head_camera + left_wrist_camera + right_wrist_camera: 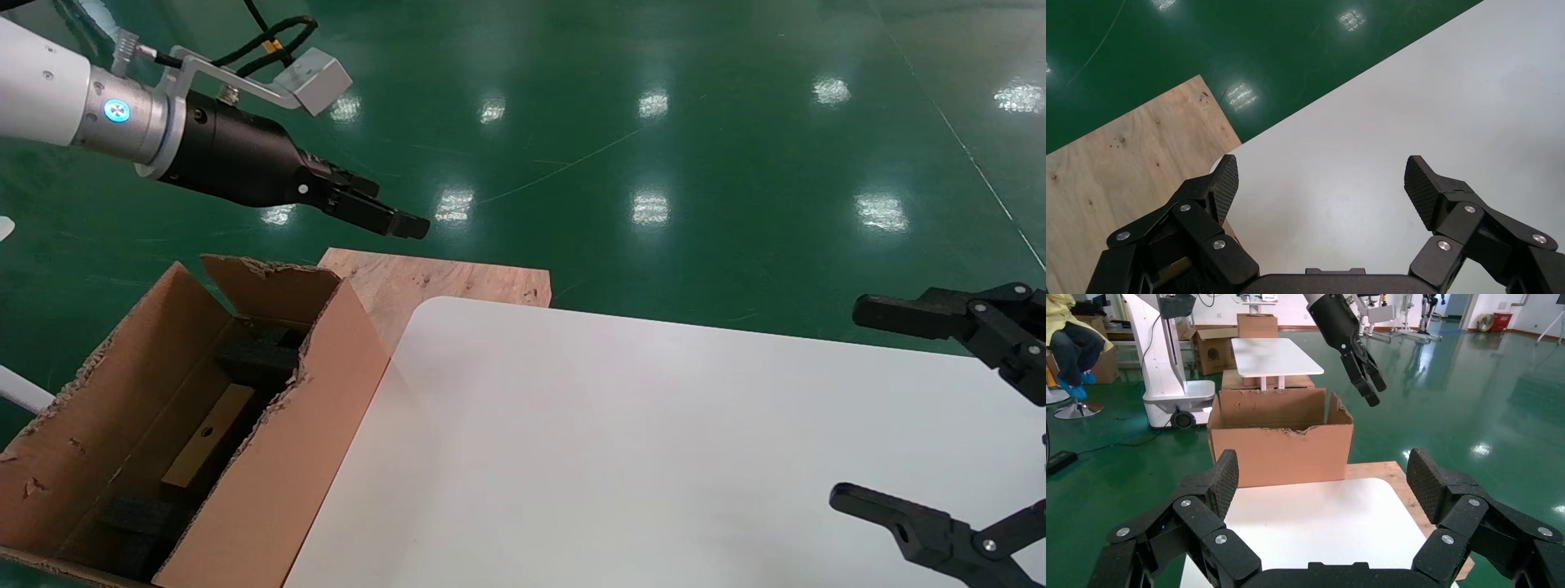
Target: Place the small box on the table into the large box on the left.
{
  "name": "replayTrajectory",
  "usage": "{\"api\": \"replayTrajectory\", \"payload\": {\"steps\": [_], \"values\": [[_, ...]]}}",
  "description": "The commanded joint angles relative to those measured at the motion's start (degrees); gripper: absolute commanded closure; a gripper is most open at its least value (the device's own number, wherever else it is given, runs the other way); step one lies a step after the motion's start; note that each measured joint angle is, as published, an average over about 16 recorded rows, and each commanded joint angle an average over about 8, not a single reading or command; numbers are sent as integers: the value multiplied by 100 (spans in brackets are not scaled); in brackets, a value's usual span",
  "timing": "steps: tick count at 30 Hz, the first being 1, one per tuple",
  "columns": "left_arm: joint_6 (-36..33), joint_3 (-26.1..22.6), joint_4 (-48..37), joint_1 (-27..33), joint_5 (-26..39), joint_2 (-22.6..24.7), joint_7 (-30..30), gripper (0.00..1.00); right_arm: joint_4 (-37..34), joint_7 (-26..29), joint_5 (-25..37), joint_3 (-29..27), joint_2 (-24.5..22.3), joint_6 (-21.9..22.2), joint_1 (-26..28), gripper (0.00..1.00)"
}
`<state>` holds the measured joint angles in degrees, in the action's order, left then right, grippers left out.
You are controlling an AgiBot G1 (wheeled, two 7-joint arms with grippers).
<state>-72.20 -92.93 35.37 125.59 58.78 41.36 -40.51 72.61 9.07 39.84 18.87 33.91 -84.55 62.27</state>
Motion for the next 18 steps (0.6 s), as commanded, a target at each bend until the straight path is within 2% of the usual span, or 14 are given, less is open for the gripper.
{"api": "replayTrajectory", "payload": {"steps": [1,18], "values": [[-1,-4,-10,1,6,2,1,0,0,0,0,0,0,0,0,0],[-17,75,8,-68,-3,-1,35,0,0,0,1,0,0,0,0,0]]}}
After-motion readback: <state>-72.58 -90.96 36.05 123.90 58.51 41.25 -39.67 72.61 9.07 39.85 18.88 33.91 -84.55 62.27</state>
